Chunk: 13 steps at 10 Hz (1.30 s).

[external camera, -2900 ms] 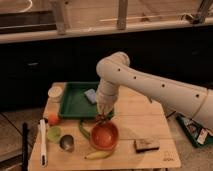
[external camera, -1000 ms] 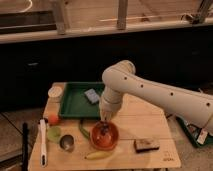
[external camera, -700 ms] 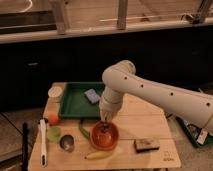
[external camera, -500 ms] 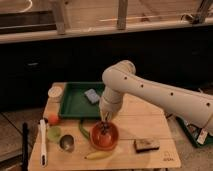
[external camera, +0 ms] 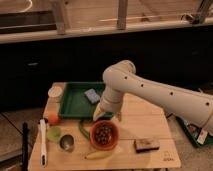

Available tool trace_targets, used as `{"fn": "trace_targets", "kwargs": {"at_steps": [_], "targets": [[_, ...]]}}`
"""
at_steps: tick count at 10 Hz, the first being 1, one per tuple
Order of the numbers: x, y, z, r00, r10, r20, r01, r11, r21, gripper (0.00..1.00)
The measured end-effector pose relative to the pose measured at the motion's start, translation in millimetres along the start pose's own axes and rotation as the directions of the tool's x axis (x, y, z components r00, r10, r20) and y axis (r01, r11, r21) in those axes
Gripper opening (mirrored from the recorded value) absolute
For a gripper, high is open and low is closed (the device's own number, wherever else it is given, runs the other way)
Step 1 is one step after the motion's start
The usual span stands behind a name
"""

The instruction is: Place grapes in red bowl

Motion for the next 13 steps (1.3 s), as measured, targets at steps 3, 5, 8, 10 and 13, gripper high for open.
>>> {"fn": "trace_targets", "kwargs": {"at_steps": [3, 5, 8, 10, 13], "targets": [[1.1, 0.2, 1.2, 1.0, -0.006, 0.009, 0.006, 1.0, 0.002, 0.8], [2.3, 0.9, 1.4, 1.0, -0.01, 0.012, 0.01, 1.0, 0.005, 0.8], [6.9, 2.0, 2.7, 1.0, -0.018, 0.021, 0.018, 1.0, 0.009, 0.8], [8.7, 1.4, 3.6, 0.999, -0.024, 0.026, 0.023, 1.0, 0.011, 0.8], [8.6, 2.3, 3.4, 0.999, -0.022, 0.025, 0.022, 1.0, 0.011, 0.8]]}}
